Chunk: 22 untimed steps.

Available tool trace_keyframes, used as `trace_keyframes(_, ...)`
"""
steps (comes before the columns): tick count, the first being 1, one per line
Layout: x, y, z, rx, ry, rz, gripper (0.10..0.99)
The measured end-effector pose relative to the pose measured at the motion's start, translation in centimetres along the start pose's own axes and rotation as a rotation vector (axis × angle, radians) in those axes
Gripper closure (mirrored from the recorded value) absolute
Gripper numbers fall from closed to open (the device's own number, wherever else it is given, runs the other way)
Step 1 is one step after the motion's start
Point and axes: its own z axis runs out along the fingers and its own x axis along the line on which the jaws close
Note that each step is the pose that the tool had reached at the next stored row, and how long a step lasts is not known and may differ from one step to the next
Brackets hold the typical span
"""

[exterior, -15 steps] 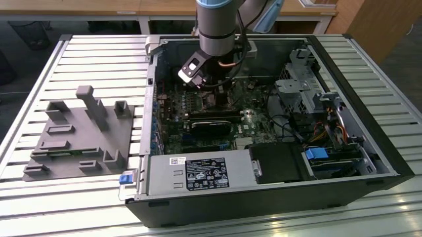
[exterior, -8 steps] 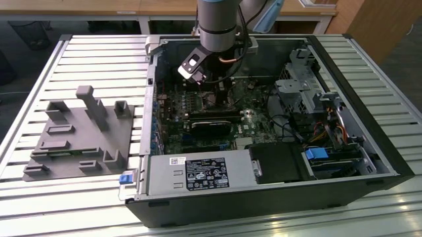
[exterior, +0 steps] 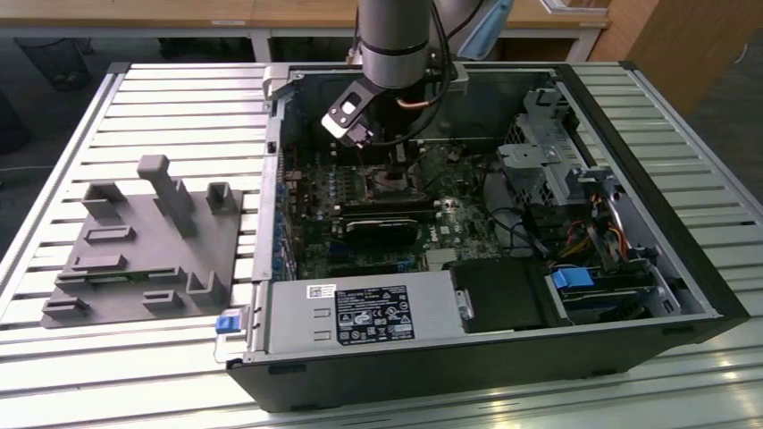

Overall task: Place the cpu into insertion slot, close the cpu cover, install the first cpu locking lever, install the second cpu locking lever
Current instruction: 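Place the cpu into insertion slot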

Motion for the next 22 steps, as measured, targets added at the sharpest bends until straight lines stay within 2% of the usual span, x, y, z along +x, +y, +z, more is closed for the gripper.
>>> trace_keyframes(1,0.0,0.02,-0.02,0.001,0.0001,0.0,0.902)
trace_keyframes(2,0.0,0.03,-0.07,0.002,-0.0001,0.0,0.902)
trace_keyframes(3,0.0,0.03,-0.11,0.002,-0.0002,0.0,0.961)
trace_keyframes(4,0.0,0.03,-0.14,0.002,-0.0001,0.0,0.98)
trace_keyframes(22,0.01,0.11,-0.86,0.004,-0.0001,0.0,0.98)
